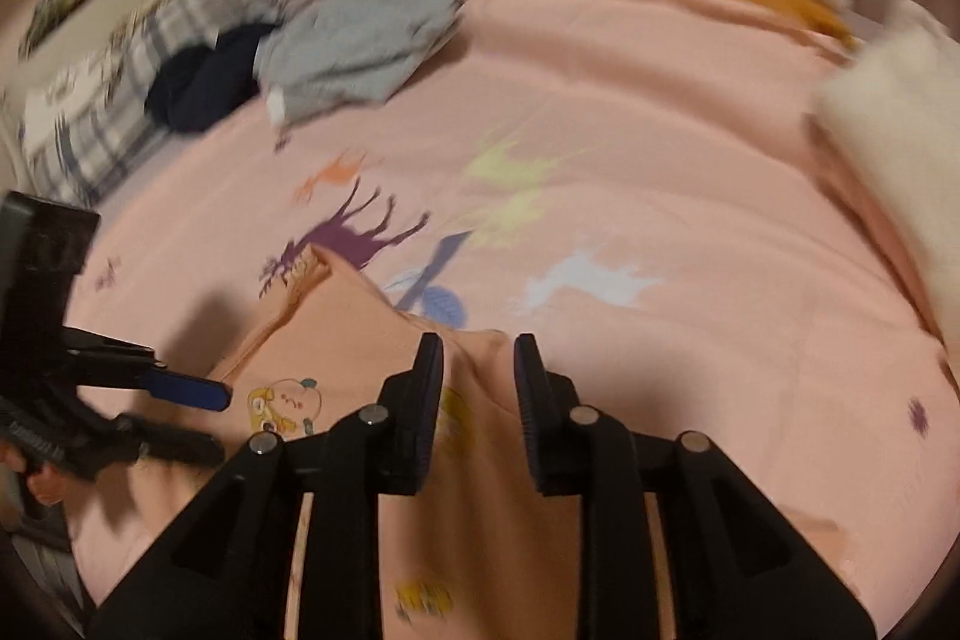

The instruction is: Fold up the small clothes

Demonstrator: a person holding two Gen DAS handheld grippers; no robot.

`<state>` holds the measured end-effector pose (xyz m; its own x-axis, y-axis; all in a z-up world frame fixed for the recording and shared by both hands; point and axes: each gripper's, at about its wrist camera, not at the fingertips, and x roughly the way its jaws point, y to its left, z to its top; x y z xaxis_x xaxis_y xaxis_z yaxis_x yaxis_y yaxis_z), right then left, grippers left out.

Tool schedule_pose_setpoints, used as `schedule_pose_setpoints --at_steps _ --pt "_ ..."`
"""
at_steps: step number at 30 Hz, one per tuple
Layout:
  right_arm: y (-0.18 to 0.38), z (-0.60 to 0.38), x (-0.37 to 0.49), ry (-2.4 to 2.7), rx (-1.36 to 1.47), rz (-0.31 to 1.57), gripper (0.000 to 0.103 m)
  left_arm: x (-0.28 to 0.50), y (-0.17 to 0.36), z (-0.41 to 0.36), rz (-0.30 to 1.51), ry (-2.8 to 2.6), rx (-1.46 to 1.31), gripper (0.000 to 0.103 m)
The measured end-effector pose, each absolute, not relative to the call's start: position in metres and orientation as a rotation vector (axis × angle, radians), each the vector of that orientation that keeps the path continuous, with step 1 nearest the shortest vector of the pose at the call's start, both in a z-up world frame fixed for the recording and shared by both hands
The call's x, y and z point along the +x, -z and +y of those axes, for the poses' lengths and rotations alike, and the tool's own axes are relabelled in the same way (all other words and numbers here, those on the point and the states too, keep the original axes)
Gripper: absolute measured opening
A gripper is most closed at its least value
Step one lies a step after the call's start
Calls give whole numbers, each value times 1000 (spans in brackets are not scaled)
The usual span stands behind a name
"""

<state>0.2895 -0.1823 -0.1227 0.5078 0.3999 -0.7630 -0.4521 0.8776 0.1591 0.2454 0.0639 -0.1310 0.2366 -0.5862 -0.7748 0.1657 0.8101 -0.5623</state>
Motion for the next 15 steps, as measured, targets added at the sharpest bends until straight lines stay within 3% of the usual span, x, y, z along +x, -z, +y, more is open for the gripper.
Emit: schedule_pose_setpoints --at_steps 7,15 --pt "135 -241 251 -437 26 954 25 260 121 33 1179 613 -425 56" --pt "175 -293 249 -63 -115 1001 19 271 143 43 1209 418 -366 51"
